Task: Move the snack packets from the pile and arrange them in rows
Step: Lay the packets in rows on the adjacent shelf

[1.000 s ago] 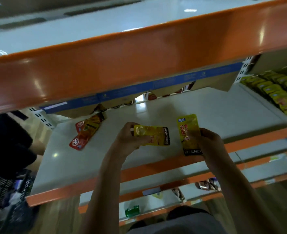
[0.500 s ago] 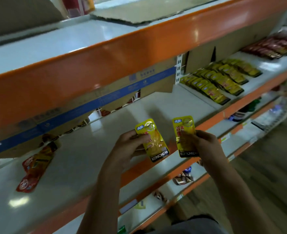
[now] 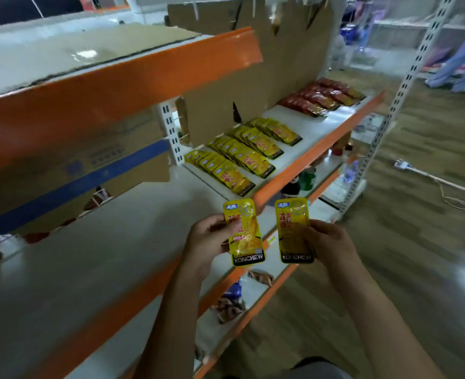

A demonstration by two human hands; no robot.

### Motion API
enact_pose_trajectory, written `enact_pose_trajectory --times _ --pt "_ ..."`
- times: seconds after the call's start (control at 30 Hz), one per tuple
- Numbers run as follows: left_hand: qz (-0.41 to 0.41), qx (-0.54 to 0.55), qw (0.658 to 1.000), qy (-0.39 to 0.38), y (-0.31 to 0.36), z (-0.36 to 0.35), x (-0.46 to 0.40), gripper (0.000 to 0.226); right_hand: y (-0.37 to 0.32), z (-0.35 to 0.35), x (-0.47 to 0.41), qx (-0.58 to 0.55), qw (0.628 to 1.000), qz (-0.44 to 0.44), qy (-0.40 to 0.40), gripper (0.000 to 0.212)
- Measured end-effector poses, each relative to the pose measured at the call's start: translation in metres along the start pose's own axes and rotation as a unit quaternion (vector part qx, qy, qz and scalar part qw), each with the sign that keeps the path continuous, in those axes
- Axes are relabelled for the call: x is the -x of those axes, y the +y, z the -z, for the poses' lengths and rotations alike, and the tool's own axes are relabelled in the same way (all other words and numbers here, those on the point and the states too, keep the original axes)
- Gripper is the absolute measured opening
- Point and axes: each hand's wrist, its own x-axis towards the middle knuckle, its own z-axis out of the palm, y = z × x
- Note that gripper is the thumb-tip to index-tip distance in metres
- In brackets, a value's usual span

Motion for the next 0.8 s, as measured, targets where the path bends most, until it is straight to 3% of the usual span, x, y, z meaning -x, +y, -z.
enact_pose_trajectory --times 0.27,0.37,0.63,0.8 --pt "-0.006 0.000 0.999 -0.032 -0.003 -0.087 -0.054 0.026 -0.015 0.073 -0.056 0.019 0.999 0.001 0.043 0.015" --pt "0.005 -0.002 0.999 -0.039 0.001 -0.106 -0.078 0.024 -0.021 0.086 -0.078 0.031 0.999 -0.010 0.034 0.029" --pt "0.022 -0.022 0.998 -0.055 0.010 -0.138 -0.157 0.015 -0.030 0.106 -0.162 0.015 0.998 -0.007 0.059 0.013" --pt "0.022 0.008 1.000 -0.011 0.025 -0.151 -0.200 0.011 -0.043 0.113 -0.215 0.003 0.998 -0.001 0.061 0.010"
